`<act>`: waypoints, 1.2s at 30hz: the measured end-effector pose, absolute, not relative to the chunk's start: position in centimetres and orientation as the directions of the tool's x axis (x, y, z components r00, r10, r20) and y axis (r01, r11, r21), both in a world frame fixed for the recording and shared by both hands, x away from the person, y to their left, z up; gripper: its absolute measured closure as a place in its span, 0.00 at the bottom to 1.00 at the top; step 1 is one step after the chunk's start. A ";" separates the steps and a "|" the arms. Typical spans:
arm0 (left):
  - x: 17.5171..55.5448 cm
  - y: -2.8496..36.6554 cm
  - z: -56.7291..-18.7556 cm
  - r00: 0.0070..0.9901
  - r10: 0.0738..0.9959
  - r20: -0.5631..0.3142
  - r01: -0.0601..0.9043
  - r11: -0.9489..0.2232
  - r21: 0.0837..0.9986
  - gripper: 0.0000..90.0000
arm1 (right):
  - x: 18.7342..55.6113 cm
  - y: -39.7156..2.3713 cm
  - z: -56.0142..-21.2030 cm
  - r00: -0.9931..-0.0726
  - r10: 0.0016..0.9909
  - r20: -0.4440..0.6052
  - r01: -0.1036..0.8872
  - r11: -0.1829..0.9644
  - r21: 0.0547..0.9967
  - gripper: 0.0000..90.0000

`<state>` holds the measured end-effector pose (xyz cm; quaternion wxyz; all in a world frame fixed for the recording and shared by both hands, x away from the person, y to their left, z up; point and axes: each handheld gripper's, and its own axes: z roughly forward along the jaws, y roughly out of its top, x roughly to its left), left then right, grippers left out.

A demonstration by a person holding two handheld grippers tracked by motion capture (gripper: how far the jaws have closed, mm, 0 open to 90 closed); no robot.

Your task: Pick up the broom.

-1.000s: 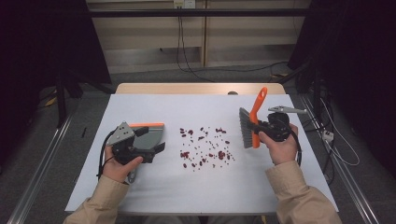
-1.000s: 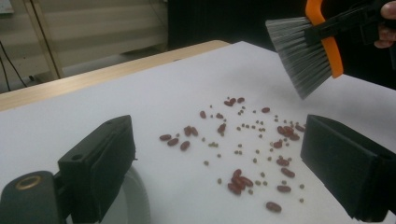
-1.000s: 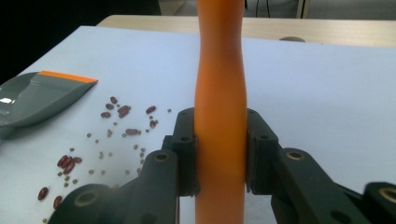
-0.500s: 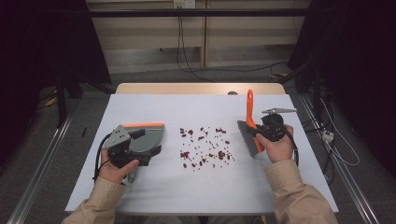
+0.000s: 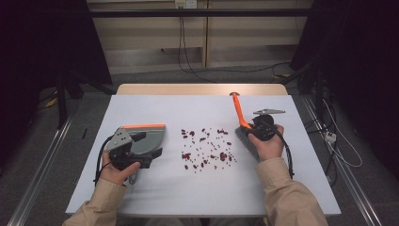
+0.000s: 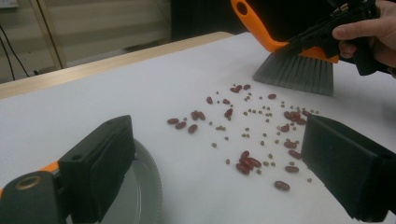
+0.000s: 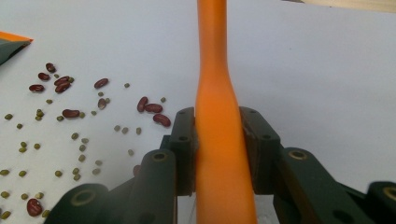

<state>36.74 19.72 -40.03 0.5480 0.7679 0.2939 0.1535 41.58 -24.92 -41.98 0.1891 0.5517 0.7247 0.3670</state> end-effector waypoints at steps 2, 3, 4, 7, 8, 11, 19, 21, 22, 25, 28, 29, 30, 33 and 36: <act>36.8 19.8 -40.0 0.779 0.621 -0.086 0.283 -0.225 0.932 0.11 | 41.6 -25.0 -41.9 -0.324 0.937 0.129 0.660 0.126 0.741 0.75; 36.8 19.8 -40.0 0.779 0.621 -0.086 0.283 -0.225 0.932 0.11 | 41.5 -25.0 -41.9 -0.323 0.937 0.134 0.662 0.123 0.739 0.73; 36.8 19.8 -40.0 0.779 0.622 -0.085 0.282 -0.226 0.932 0.11 | 41.5 -25.0 -41.9 -0.324 0.936 0.135 0.663 0.122 0.739 0.71; 36.7 19.9 -40.1 0.777 0.624 -0.085 0.285 -0.227 0.931 0.11 | 40.9 -25.2 -41.8 -0.326 0.937 0.124 0.661 0.132 0.738 0.67; 36.7 19.9 -40.1 0.776 0.625 -0.084 0.285 -0.229 0.931 0.11 | 40.6 -25.3 -41.6 -0.329 0.936 0.123 0.652 0.131 0.747 0.66; 36.6 19.9 -40.2 0.777 0.623 -0.085 0.286 -0.229 0.931 0.11 | 39.8 -25.7 -41.1 -0.335 0.937 0.101 0.652 0.153 0.742 0.65; 36.4 19.9 -40.2 0.778 0.622 -0.083 0.283 -0.230 0.931 0.11 | 38.1 -26.2 -40.8 -0.340 0.939 0.058 0.662 0.195 0.724 0.73; 36.4 19.9 -40.3 0.777 0.624 -0.081 0.285 -0.234 0.930 0.11 | 38.0 -26.4 -41.0 -0.343 0.938 0.053 0.661 0.201 0.723 0.77; 36.4 19.8 -40.3 0.778 0.623 -0.080 0.284 -0.235 0.930 0.11 | 37.9 -26.4 -41.2 -0.343 0.938 0.058 0.666 0.199 0.719 0.78; 36.3 19.7 -40.3 0.779 0.622 -0.079 0.284 -0.236 0.929 0.11 | 37.9 -26.6 -41.6 -0.340 0.939 0.057 0.644 0.188 0.742 0.78; 36.3 19.8 -40.3 0.778 0.623 -0.077 0.282 -0.237 0.930 0.11 | 38.0 -26.6 -41.7 -0.340 0.937 0.080 0.646 0.171 0.744 0.79; 36.3 19.8 -40.3 0.777 0.624 -0.081 0.284 -0.233 0.930 0.11 | 38.1 -26.6 -41.7 -0.336 0.938 0.089 0.653 0.164 0.740 0.79; 36.3 19.8 -40.3 0.779 0.622 -0.082 0.284 -0.233 0.930 0.11 | 38.2 -26.6 -41.6 -0.333 0.939 0.089 0.657 0.163 0.736 0.79; 36.3 20.0 -40.2 0.778 0.622 -0.086 0.284 -0.227 0.932 0.11 | 38.8 -26.7 -41.3 -0.334 0.939 0.089 0.640 0.156 0.752 0.79; 36.4 20.2 -40.2 0.774 0.627 -0.091 0.287 -0.219 0.933 0.11 | 39.5 -26.3 -41.0 -0.345 0.934 0.089 0.603 0.149 0.784 0.79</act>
